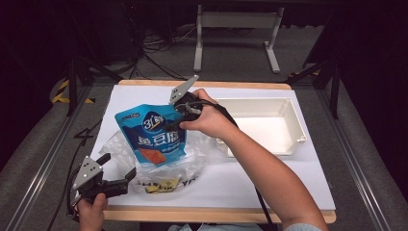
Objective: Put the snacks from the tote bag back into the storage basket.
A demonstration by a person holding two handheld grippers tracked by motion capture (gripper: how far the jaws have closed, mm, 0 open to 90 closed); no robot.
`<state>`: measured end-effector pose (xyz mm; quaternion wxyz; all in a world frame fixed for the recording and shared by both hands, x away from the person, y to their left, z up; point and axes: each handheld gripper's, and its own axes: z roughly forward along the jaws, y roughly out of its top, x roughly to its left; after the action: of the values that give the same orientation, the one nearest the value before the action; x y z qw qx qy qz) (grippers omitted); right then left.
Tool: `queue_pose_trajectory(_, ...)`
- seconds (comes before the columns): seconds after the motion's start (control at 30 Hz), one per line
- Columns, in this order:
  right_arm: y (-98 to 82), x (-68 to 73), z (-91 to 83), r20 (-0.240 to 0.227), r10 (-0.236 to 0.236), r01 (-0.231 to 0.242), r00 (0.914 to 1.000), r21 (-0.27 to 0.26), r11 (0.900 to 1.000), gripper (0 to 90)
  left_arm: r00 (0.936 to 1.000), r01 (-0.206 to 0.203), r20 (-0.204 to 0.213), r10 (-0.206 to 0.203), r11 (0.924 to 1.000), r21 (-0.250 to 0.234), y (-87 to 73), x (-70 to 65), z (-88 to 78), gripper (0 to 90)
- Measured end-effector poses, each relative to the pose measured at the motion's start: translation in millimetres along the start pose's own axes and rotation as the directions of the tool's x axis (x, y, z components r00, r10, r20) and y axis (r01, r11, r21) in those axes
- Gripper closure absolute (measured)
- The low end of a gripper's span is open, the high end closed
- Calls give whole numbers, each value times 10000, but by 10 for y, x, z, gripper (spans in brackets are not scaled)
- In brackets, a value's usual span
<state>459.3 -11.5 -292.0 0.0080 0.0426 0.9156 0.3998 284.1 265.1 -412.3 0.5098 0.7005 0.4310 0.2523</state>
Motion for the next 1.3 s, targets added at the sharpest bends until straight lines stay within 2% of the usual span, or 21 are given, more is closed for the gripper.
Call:
queue_pose_trajectory(0.07,0,4,6,-100,-128,128,9999,41,9999,807,10000,-1,3,1,10000,-18,0,-2,2,5)
queue_pose_trajectory(0.2,15,29,19,-6,-362,362,9993,182,9992,856,10000,7,-3,-7,10000,-16,-1,-6,3,5)
queue_pose_trajectory(0.37,20,34,23,94,-383,381,9992,248,9990,890,10000,-14,-2,14,10000,7,-1,1,-2,5)
queue_pose_trajectory(0.8,90,89,33,163,-173,169,9997,256,9995,900,10000,34,-19,-34,10000,45,-1,5,2,5)
queue_pose_trajectory(0.9,139,133,30,174,-414,410,9990,248,9989,900,10000,24,-48,-24,10000,-8,-1,8,-1,5)
queue_pose_trajectory(1.07,216,172,-30,244,-414,409,9988,191,9990,900,10000,40,-28,-41,10000,-51,0,13,-9,5)
queue_pose_trajectory(1.3,363,238,-207,453,-457,455,9979,56,9989,900,10000,24,-74,-24,10000,-25,2,6,-6,5)
